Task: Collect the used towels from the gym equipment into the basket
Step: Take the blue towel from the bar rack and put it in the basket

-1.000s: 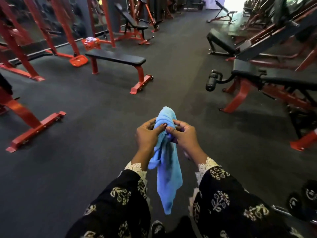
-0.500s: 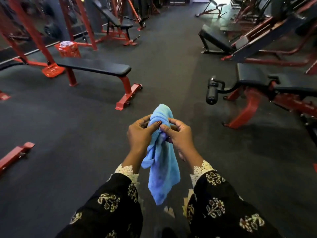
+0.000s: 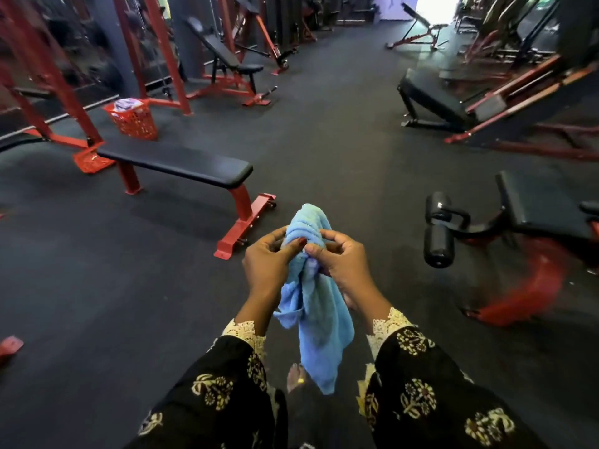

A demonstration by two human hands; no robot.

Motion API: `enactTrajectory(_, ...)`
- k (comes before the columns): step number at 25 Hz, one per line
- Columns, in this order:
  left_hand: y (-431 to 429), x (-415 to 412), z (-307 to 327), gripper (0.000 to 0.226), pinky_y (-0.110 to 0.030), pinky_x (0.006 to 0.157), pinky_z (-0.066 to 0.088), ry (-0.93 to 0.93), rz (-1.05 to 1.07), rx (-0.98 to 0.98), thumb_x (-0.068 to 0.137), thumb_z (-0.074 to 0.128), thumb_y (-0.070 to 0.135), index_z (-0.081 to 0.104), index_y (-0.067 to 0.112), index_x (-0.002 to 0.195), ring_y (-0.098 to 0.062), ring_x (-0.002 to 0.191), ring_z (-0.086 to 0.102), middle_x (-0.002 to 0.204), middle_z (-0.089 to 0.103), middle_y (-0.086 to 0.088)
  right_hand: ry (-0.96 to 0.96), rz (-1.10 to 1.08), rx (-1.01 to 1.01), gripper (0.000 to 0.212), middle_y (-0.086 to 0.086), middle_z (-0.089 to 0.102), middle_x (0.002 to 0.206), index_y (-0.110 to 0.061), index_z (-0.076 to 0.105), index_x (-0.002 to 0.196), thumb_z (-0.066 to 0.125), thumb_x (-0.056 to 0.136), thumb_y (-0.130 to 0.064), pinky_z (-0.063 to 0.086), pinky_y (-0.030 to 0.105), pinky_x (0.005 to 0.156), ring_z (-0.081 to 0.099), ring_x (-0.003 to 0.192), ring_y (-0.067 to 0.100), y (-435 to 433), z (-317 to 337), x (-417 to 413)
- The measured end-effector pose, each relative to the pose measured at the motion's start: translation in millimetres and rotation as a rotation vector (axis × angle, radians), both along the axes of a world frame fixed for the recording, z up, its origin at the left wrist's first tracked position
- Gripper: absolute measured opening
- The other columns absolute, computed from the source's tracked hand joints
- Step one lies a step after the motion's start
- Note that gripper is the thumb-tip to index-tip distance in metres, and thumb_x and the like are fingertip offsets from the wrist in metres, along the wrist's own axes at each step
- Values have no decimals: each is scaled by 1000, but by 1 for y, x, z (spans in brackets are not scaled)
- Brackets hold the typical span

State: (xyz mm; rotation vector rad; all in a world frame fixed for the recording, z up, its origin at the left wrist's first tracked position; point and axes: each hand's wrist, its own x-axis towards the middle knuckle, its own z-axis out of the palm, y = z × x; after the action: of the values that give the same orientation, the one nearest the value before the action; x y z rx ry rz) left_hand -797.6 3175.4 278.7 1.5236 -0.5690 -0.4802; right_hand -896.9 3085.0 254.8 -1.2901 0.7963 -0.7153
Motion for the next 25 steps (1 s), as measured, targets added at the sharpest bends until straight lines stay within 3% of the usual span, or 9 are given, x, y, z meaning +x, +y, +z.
enactTrajectory(5,-154,132,-9,28,-25,74,58,0,-4,23,74,80,22,75,23,101,-5,82,73,84,77,9,9,-9,5,72,7,76,99,-18,66,117,82,53,-46,55,51,91,72,96,26,-149,-7,129)
enactTrajectory(9,-279,229,13,27,-12,64,53,12,-46,-9,75,80,19,74,19,102,2,76,71,77,75,15,19,-33,-13,73,6,76,98,-19,66,117,81,53,-48,55,51,91,72,96,25,-271,16,222)
enactTrajectory(11,-332,270,22,23,-9,62,51,-3,-71,-22,76,79,18,74,25,97,2,75,71,75,75,16,-2,-26,-28,71,6,76,100,-19,65,118,82,55,-47,55,51,91,72,97,25,-323,24,263)
enactTrajectory(14,-419,334,18,21,-20,69,57,-16,-84,-15,75,79,23,73,32,93,-5,81,73,82,77,12,-21,-43,-33,64,6,75,101,-21,66,116,82,58,-44,55,51,91,71,97,25,-409,20,324)
enactTrajectory(19,-567,445,-3,35,-41,85,59,-22,-61,26,71,82,25,74,20,105,-13,86,74,88,78,1,-62,-39,-3,59,7,76,98,-18,66,113,82,59,-36,56,51,90,72,94,25,-557,0,432)
enactTrajectory(22,-662,517,4,36,-42,84,59,-7,-20,59,68,83,24,75,19,103,-14,85,74,87,78,1,-44,-20,19,66,7,76,97,-17,66,113,83,53,-40,56,50,90,72,94,26,-653,5,507)
enactTrajectory(25,-746,587,18,33,-34,80,61,-36,33,71,68,84,27,76,24,100,-4,80,73,82,77,8,-37,5,22,59,6,76,96,-21,67,108,83,54,-39,56,49,89,73,92,25,-743,19,579)
